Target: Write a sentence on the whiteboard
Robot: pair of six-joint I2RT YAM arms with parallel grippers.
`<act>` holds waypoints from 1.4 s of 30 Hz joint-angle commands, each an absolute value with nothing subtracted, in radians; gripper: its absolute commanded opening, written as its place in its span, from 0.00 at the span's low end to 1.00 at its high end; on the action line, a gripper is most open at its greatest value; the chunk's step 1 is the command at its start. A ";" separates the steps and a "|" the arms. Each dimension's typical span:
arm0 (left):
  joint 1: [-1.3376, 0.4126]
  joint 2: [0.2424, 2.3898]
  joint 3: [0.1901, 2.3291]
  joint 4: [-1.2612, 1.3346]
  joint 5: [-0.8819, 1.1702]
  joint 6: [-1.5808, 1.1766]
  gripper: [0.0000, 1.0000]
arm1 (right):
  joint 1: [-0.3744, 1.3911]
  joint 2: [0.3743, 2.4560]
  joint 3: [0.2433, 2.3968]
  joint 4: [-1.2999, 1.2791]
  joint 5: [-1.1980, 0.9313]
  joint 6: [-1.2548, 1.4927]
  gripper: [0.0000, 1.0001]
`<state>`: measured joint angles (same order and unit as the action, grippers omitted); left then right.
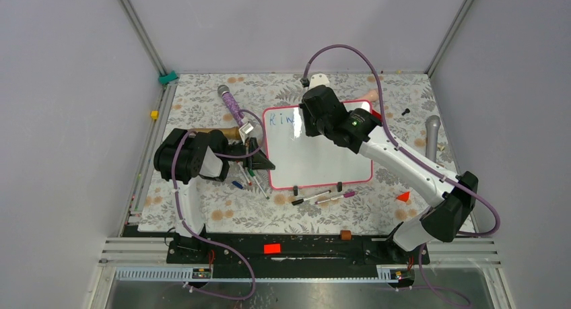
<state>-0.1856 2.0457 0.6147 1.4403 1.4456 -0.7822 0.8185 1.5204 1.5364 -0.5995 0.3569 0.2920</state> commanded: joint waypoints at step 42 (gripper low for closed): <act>-0.188 2.019 0.605 1.475 1.502 -0.752 0.00 | 0.830 1.651 1.712 -0.674 0.445 0.302 0.00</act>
<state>-0.1856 2.0434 0.6125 1.4399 1.4456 -0.7784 0.8185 1.6409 1.6688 -0.6689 0.3897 0.3099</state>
